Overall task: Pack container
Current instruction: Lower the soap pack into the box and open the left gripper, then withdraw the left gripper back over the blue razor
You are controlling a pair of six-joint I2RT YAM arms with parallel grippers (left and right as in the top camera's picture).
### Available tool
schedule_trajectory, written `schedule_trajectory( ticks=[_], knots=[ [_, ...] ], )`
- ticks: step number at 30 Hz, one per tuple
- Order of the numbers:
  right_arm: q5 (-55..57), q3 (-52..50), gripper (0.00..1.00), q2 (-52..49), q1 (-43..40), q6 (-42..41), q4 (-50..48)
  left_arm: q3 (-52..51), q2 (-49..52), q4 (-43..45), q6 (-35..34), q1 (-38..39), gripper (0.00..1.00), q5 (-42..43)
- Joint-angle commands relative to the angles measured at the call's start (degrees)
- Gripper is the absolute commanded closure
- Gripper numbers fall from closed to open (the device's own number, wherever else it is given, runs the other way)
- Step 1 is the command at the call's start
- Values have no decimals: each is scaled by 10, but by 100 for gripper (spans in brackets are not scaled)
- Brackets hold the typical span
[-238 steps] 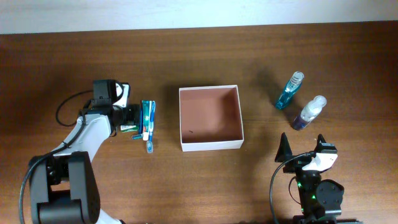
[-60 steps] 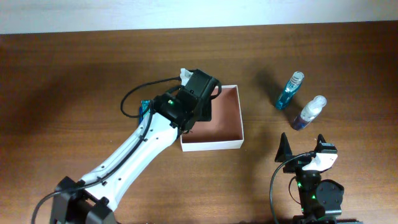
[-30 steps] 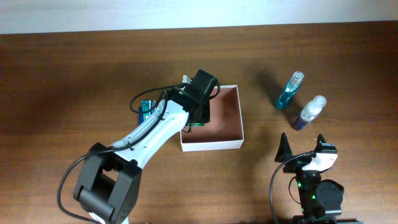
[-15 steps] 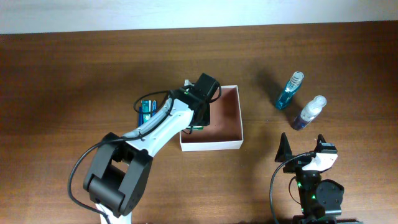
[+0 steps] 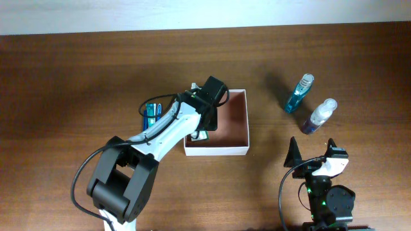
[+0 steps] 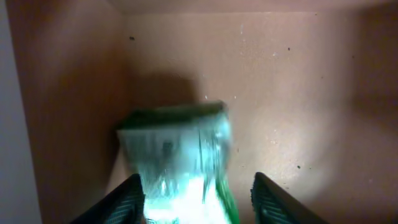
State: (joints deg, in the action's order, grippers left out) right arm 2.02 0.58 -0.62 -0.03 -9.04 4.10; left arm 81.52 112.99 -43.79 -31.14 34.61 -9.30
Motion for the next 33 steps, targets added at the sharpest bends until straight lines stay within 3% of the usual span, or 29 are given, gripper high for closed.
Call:
schedule_trajectory(
  ticks=[1, 5, 12, 19, 28, 31, 33],
  knots=[
    [1, -3, 2, 4, -5, -4, 4, 15, 2, -4, -1, 1, 42, -10],
    [1, -3, 2, 4, -5, -4, 4, 45, -3, -28, -1, 1, 47, -10],
    [1, -3, 2, 4, -5, -4, 4, 220, -49, -199, 51, -4, 48, -28],
    [1, -3, 2, 4, -5, -4, 4, 237, -89, -319, 51, -69, 48, -91],
    [1, -3, 2, 4, -5, -4, 4, 228, -89, -334, 75, -162, 53, -81],
    [1, -3, 2, 4, -5, -4, 4, 192, -89, -321, 78, -193, 67, -76],
    [1, -3, 2, 4, -5, -4, 4, 165, -89, -303, 103, -212, 67, -40]
  ],
)
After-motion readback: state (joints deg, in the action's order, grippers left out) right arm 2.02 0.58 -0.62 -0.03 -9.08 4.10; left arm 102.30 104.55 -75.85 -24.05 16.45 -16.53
